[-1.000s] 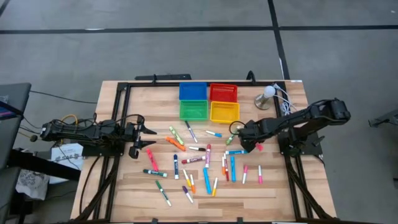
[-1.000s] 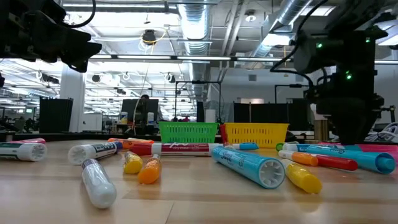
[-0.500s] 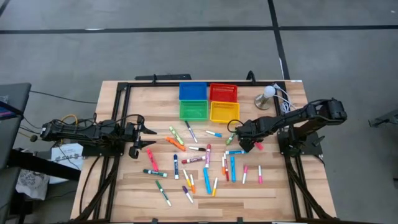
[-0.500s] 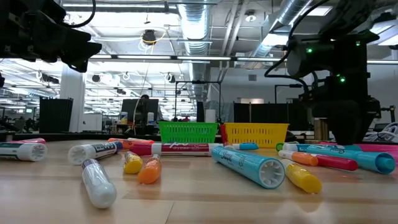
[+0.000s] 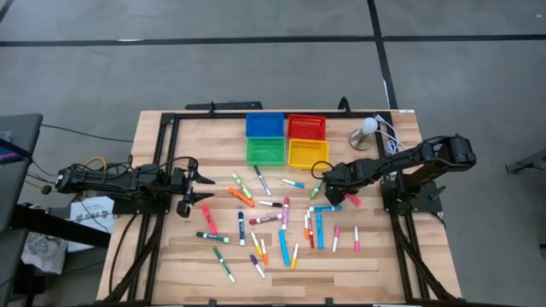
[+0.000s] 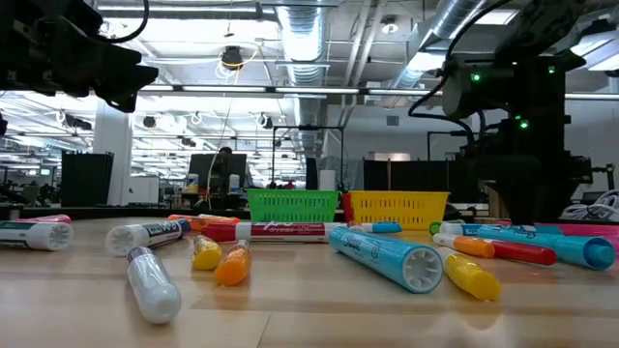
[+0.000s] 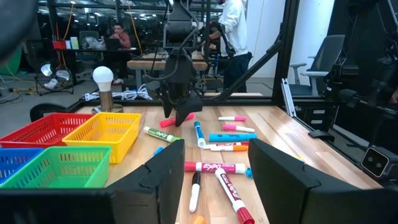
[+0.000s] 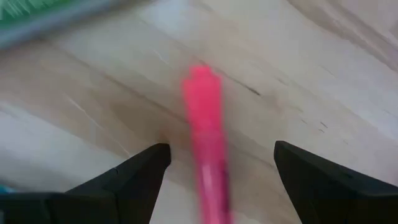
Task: Pick & Place Markers
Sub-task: Put the right large pink highlighter pen into the yellow bin
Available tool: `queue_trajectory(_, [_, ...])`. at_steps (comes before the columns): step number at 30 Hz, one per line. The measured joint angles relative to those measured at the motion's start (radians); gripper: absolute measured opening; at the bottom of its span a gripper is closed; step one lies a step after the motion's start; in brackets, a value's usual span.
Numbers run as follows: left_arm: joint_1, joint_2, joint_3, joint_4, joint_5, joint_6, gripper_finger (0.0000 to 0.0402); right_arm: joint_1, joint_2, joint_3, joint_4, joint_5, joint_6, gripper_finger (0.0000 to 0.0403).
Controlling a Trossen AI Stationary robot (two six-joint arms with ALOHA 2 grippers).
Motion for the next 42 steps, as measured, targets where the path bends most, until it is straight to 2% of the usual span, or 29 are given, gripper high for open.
queue_trajectory(6, [0.0,0.0,0.0,0.0,0.0,0.0,0.0178,-0.028,0.002,-0.001,0.046,0.004,-0.002,0.03])
queue_trajectory(18, [0.0,0.0,0.0,0.0,0.0,0.0,0.0178,-0.115,0.004,-0.002,0.092,-0.024,-0.108,0.03])
queue_trajectory(22, [0.0,0.0,0.0,0.0,0.0,0.0,0.0178,-0.099,0.004,-0.002,0.095,-0.019,-0.106,0.03])
queue_trajectory(33, [0.0,0.0,0.0,0.0,0.0,0.0,0.0178,0.001,0.004,0.001,0.09,0.041,-0.266,0.03])
queue_trajectory(42, [0.0,0.0,0.0,0.0,0.0,0.0,0.0178,0.017,0.005,0.0,0.09,0.048,-0.251,0.03])
